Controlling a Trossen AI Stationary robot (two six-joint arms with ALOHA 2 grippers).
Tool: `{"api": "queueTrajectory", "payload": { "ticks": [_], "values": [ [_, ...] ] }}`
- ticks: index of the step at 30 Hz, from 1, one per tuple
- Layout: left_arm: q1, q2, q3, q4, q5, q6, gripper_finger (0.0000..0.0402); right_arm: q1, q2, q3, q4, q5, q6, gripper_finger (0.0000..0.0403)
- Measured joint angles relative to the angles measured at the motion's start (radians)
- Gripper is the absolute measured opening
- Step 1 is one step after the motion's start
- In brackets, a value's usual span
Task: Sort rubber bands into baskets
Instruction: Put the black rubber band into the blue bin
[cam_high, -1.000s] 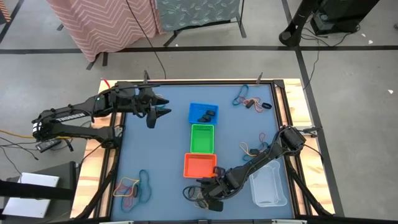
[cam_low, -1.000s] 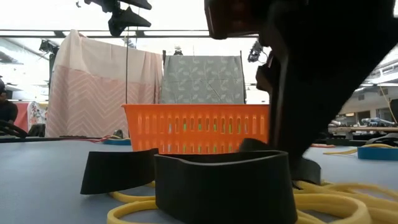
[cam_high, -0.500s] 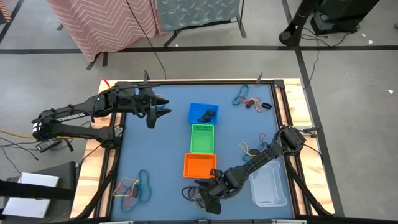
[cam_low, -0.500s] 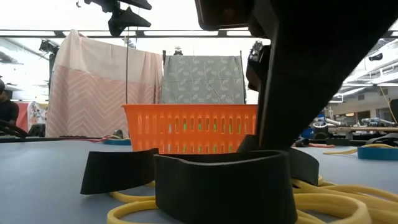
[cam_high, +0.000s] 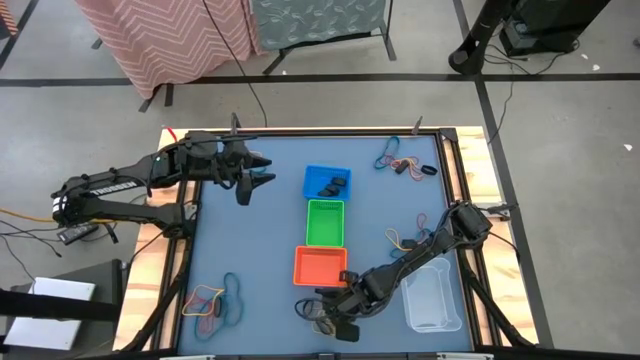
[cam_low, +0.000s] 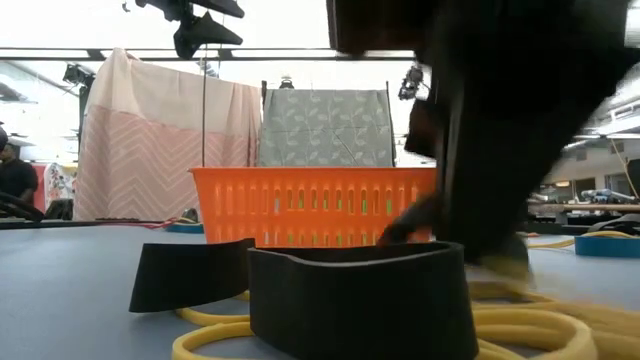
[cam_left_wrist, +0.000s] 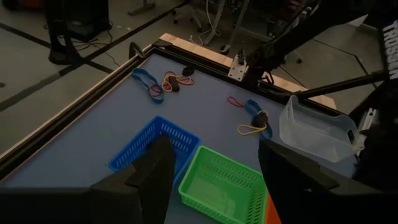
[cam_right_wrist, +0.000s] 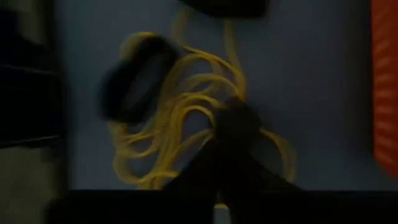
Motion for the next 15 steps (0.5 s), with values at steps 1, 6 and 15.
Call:
{"api": "queueTrajectory", "payload": {
  "ticks": [1, 6, 15],
  "values": [
    [0.0, 0.0, 0.0, 0.0, -0.004, 0.0, 0.0232, -0.003, -0.021, 0.006, -0.009, -0.009, -0.005, 0.0015],
    [0.0, 0.0, 0.0, 0.0, -0.021, 0.001, 0.0232, -0.021, -0.162, 0.018, -0.131, 0.02, -0.032, 0.001],
    [0.0, 0.0, 0.0, 0.0, -0.041, -0.007, 0.0232, -0.194, -0.356, -0.001, -0.306, 0.296, -0.172, 0.0009]
  ]
}}
